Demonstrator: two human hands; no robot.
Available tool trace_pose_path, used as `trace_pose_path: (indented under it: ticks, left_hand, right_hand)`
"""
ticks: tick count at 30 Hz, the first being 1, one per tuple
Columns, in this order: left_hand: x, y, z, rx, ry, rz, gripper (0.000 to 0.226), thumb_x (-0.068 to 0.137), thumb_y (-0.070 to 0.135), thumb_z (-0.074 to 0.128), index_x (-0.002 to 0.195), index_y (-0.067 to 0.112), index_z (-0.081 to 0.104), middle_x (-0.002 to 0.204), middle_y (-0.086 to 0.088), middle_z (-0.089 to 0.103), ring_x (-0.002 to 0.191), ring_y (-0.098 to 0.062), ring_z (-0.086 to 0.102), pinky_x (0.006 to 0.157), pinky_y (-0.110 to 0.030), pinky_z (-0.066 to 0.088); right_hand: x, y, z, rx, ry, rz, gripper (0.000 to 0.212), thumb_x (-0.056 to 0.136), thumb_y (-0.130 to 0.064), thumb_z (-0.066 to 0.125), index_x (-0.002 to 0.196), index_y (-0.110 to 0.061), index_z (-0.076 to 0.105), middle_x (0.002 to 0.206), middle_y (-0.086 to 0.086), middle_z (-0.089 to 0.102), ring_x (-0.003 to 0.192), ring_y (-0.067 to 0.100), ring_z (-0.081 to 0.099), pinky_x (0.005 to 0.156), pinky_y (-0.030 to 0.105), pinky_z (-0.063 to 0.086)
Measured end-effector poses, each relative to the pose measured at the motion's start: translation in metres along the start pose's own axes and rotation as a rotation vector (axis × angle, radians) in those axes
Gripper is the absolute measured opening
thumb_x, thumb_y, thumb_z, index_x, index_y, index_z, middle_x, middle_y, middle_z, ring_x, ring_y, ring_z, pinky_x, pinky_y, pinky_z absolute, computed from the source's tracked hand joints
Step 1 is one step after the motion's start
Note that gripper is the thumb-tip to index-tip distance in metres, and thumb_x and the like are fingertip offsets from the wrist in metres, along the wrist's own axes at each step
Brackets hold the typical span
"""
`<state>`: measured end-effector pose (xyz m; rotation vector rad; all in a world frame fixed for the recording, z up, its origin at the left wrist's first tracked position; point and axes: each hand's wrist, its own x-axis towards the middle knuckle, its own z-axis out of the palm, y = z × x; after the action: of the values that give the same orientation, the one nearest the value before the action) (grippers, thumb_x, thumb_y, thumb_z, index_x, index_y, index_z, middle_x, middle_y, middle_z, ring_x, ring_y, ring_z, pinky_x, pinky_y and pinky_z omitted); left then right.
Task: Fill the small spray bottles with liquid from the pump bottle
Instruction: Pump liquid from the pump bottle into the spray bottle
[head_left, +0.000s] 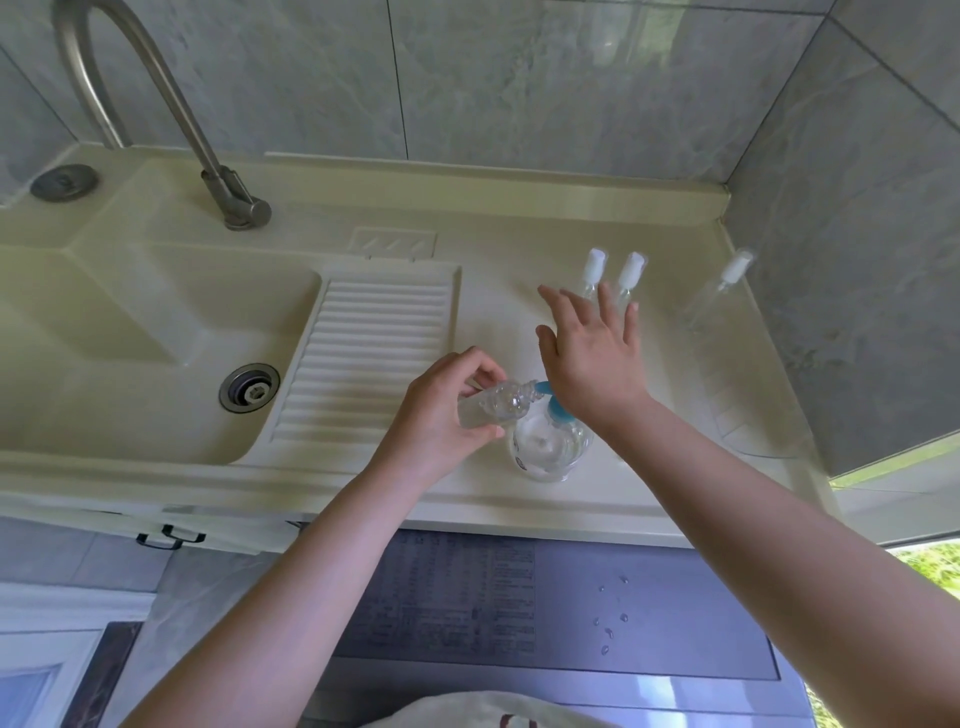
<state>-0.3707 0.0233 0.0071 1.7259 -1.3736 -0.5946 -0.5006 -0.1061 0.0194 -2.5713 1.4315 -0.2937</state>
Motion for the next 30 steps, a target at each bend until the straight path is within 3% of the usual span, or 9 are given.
trace_pose_path:
  ticks: [3,7,14,19,26,30]
  left_hand:
    - [0.0,0.0,0.0,-0.005,0.0,-0.01,0.048,0.062,-0.001,0.085,0.097,0.021,0.062,0.101,0.011,0.065,0.095,-0.002,0.061,0.089,-0.015,0.046]
    - [0.0,0.0,-0.001,0.027,-0.008,0.011,0.049,0.061,0.002,0.086,0.097,0.024,0.061,0.101,0.013,0.064,0.097,-0.004,0.061,0.091,-0.023,0.049]
    - [0.0,0.001,-0.002,0.02,0.003,0.009,0.049,0.06,0.001,0.086,0.096,0.023,0.061,0.1,0.013,0.063,0.095,-0.003,0.06,0.088,-0.02,0.048]
    - [0.001,0.001,-0.005,0.05,0.001,0.025,0.049,0.061,0.002,0.087,0.096,0.024,0.06,0.1,0.012,0.063,0.097,-0.004,0.06,0.091,-0.025,0.05]
    - [0.001,0.005,-0.003,0.035,-0.004,0.007,0.049,0.06,0.0,0.086,0.095,0.022,0.06,0.1,0.014,0.063,0.095,-0.001,0.059,0.087,-0.019,0.048]
    - [0.002,0.003,-0.003,0.052,-0.011,0.006,0.05,0.06,0.001,0.086,0.097,0.022,0.06,0.101,0.013,0.062,0.095,-0.001,0.058,0.087,-0.018,0.046]
  right_hand:
    - [0.001,0.002,0.006,0.036,-0.026,0.032,0.049,0.106,-0.036,0.028,0.154,-0.03,0.027,0.16,-0.001,0.032,0.153,0.033,0.004,0.122,0.056,-0.001]
    - [0.005,0.003,-0.002,0.011,0.025,0.033,0.051,0.105,-0.042,0.032,0.154,-0.03,0.026,0.159,-0.002,0.031,0.153,0.033,0.005,0.12,0.056,-0.002]
    - [0.0,0.0,0.003,-0.025,0.009,-0.02,0.049,0.106,-0.039,0.029,0.153,-0.029,0.03,0.158,-0.003,0.035,0.153,0.034,0.006,0.12,0.059,-0.003]
    - [0.006,0.001,-0.006,-0.031,0.024,-0.003,0.052,0.105,-0.045,0.029,0.155,-0.028,0.025,0.16,-0.001,0.032,0.153,0.032,0.005,0.12,0.058,-0.004]
    - [0.004,0.001,0.002,-0.028,-0.026,-0.015,0.053,0.105,-0.034,0.029,0.157,-0.031,0.018,0.164,0.003,0.021,0.152,0.034,0.007,0.121,0.058,0.001]
    - [0.005,0.002,-0.005,-0.119,0.05,-0.033,0.06,0.103,-0.041,0.033,0.158,-0.03,0.012,0.165,0.006,0.017,0.153,0.034,0.005,0.121,0.057,-0.002]
